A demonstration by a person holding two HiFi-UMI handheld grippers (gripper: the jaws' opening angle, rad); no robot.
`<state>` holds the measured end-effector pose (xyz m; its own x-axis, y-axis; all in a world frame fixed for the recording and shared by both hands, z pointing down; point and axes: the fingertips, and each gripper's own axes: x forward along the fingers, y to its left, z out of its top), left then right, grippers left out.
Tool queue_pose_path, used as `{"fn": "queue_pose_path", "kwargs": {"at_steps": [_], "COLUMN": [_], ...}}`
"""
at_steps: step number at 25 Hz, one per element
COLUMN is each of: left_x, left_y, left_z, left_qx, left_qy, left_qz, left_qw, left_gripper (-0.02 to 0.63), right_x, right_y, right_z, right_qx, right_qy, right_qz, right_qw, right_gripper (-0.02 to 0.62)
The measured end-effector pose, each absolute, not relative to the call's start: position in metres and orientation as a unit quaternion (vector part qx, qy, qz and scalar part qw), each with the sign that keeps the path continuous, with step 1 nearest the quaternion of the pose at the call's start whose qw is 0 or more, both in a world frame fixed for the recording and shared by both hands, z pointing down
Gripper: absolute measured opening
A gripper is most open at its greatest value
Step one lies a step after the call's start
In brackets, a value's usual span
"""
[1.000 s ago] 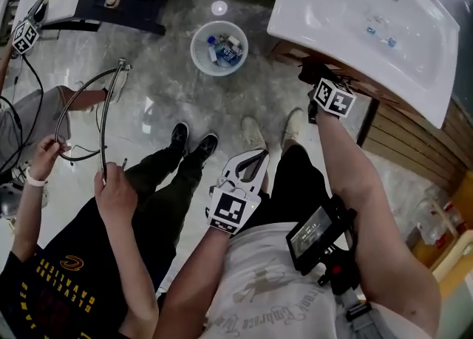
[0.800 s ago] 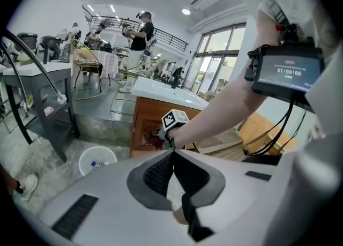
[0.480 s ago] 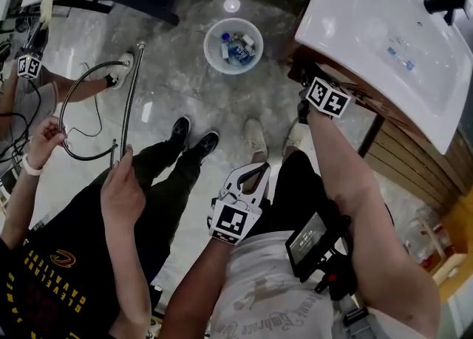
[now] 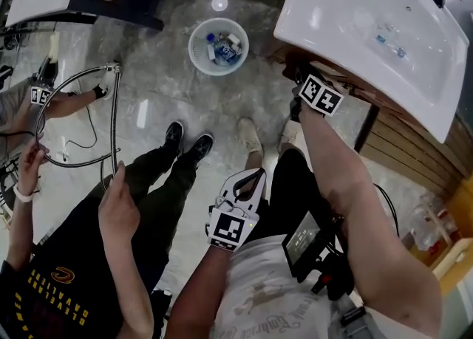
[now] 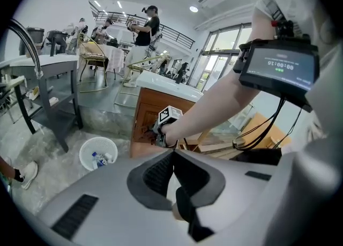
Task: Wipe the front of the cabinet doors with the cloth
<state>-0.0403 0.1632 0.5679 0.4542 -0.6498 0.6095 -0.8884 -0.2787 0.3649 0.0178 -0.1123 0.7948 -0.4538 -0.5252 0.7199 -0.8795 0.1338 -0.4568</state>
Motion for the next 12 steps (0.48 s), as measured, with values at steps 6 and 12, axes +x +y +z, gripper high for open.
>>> {"fn": "queue_pose_path", "kwargs": {"at_steps": [6, 12], "left_x": [-0.023, -0.018], "left_y": [0.163, 0.167], "left_z": [0.571, 0.570], "left_qx": [0.792, 0.799], "left_qy": [-0.471, -0.461], "left_qz": [0.180, 0.182], "left_qw": [0.343, 0.340], "left_gripper": [0.012, 0.012], "right_x": [0.098, 0.167], "right_y": [-0.111, -0.090], "right_z": [0.801, 0.802], "right_qx": [0.569, 0.635], "right_qy": [-0.669, -0.613], "right_qz": [0.443, 0.442], "right_qw": [0.179, 0.161], "right_gripper": [0.121, 0.121]}}
